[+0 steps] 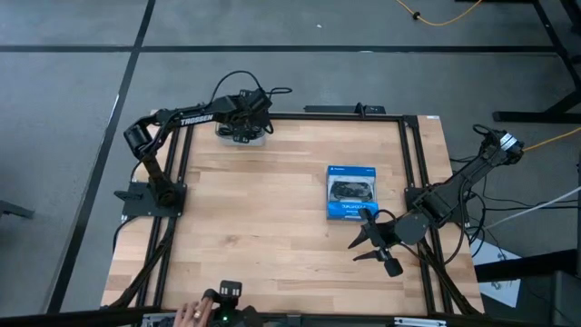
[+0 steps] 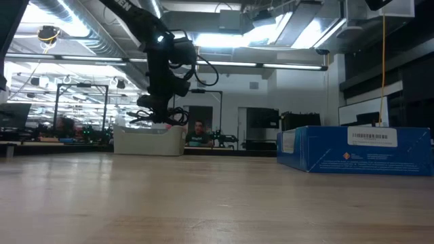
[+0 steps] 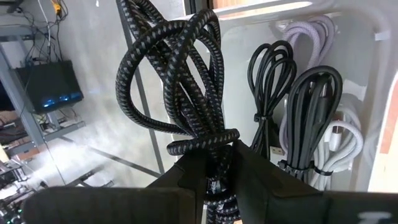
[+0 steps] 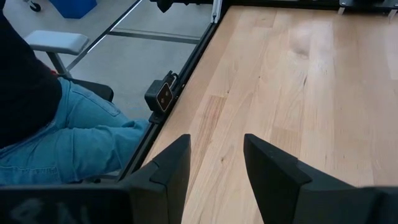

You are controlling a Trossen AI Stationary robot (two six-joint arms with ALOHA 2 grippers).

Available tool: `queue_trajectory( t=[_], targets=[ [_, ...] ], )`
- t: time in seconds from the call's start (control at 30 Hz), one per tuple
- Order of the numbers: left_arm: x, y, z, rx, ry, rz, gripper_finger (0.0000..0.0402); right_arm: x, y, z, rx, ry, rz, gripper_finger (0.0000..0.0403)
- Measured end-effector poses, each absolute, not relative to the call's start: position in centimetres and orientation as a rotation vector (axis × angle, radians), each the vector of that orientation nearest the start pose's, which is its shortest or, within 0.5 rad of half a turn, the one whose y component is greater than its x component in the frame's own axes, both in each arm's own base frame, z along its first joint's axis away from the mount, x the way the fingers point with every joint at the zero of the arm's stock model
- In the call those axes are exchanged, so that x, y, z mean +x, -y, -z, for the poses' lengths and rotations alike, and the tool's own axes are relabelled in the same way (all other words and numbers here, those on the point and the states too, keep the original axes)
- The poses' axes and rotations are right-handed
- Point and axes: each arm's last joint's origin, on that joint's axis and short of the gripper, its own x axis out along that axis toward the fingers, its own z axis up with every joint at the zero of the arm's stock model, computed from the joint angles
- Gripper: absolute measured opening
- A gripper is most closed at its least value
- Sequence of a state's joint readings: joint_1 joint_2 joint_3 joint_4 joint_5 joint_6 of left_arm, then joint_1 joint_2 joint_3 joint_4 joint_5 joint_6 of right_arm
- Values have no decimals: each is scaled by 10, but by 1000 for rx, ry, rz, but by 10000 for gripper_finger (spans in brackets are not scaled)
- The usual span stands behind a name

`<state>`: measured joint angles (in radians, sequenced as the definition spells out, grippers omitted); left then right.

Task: Pick and place USB-C Cables
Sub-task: Put the black white charger cable into the gray bin

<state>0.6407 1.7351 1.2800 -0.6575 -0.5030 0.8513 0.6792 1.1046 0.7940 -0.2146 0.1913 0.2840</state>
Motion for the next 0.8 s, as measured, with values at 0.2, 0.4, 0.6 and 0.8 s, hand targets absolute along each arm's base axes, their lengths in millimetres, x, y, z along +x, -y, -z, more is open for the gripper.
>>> queue_trajectory(
  t=[0.2, 0.4, 0.6, 0.8],
  targets=[
    [273, -220, -226, 577, -1494, -432, 60, 187, -144, -273, 49, -542, -403, 153],
    [276, -220, -226, 551, -1449, -403, 69, 187, -144, -273, 48, -542, -403, 153],
    [276, -220, -226, 550, -1433, -402, 87, 187, -144, -273, 46, -541, -404, 153],
    [276, -220, -226, 554, -1438, -395, 91, 187, -144, -273, 45, -541, -404, 153]
  ],
)
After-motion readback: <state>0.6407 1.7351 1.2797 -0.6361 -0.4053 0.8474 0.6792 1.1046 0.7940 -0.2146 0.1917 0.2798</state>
